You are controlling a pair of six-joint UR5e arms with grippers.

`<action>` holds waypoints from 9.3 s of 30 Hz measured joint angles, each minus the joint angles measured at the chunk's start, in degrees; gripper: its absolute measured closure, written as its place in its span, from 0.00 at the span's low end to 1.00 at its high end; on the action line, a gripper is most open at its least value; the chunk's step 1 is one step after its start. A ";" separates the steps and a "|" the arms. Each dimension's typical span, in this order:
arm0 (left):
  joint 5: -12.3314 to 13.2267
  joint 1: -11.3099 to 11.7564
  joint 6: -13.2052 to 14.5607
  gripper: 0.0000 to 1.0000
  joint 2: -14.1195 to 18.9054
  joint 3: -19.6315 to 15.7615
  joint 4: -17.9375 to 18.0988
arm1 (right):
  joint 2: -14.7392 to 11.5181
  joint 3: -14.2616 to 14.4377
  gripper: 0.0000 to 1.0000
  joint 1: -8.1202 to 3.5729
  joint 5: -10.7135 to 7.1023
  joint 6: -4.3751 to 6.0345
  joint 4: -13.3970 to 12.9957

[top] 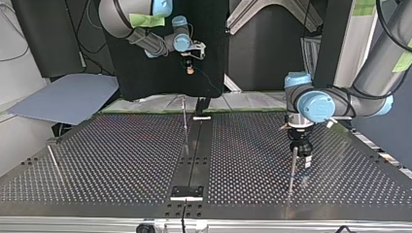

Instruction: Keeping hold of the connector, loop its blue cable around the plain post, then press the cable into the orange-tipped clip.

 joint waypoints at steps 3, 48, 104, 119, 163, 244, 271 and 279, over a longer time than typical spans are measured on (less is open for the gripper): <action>0.00 0.01 0.00 0.00 0.00 0.00 -0.01 | 0.47 0.09 1.00 -0.13 0.00 -0.01 -0.13; 0.24 -0.33 -0.48 0.00 -0.01 0.00 -0.69 | -18.63 19.09 1.00 -0.73 6.06 0.12 -19.05; 0.35 -0.62 -0.79 0.00 0.00 0.00 -0.91 | -23.36 32.77 1.00 -14.80 -11.80 -2.05 -36.68; 3.10 -2.03 -7.14 0.00 0.01 0.00 -1.71 | -23.35 32.00 1.00 -14.37 -13.04 -3.36 -34.60; -1.81 -5.30 7.10 0.00 21.71 -16.77 -16.48 | -23.35 31.99 1.00 -14.26 -13.05 -4.32 -33.26; -8.78 -11.68 17.43 0.00 18.75 14.44 -61.14 | -23.35 30.85 1.00 -13.55 -13.10 -5.29 -29.79; -13.00 -13.34 16.46 0.00 18.89 14.14 -62.58 | -23.35 30.84 1.00 -13.32 -13.10 -5.29 -29.71; -12.11 -13.90 18.16 0.00 18.94 14.15 -60.69 | -23.35 30.84 1.00 -13.28 -13.10 -5.29 -29.58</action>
